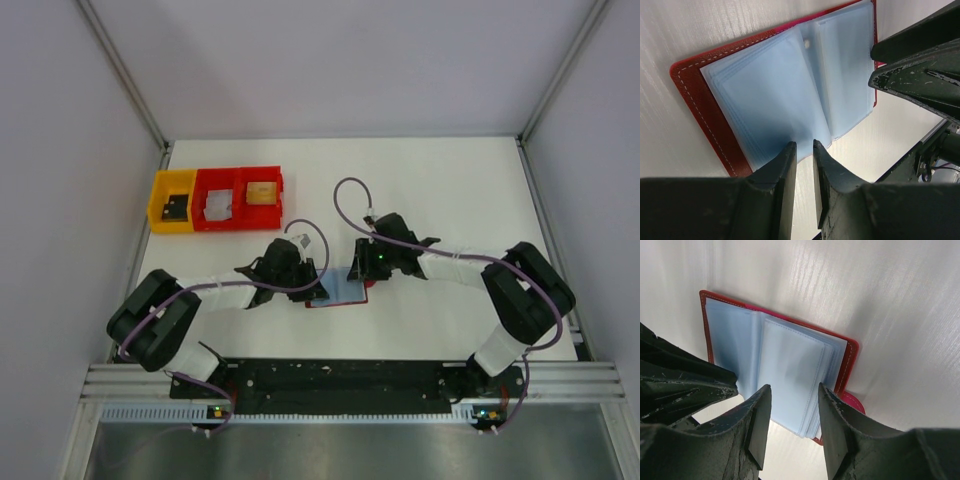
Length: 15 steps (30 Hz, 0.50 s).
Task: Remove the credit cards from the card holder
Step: Remove the credit card from the card holder.
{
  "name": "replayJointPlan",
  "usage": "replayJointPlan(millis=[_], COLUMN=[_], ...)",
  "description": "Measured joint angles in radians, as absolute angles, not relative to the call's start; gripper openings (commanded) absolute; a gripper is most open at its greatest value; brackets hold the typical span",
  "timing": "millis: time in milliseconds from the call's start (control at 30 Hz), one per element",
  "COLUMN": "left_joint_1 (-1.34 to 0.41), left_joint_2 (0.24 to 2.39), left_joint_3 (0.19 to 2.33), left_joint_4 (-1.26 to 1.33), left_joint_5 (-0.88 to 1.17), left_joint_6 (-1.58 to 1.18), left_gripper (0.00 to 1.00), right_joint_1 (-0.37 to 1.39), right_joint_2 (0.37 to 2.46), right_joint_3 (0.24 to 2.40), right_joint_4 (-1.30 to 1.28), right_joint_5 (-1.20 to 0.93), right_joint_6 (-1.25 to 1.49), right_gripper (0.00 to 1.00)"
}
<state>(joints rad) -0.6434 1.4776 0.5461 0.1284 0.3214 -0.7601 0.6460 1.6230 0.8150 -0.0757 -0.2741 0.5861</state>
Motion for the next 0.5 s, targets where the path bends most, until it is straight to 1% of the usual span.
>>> replayJointPlan(millis=[500], left_joint_1=[-0.643], left_joint_2=[1.495], left_joint_3=[0.548], left_joint_4=[0.149], left_joint_5=[0.343], left_joint_6=[-0.761], left_gripper=[0.25], right_joint_1=[0.66], right_joint_2=[1.657], right_joint_3=[0.834], right_joint_4=[-0.041], right_joint_5=[-0.347], right_joint_6=[0.605], right_gripper=[0.43])
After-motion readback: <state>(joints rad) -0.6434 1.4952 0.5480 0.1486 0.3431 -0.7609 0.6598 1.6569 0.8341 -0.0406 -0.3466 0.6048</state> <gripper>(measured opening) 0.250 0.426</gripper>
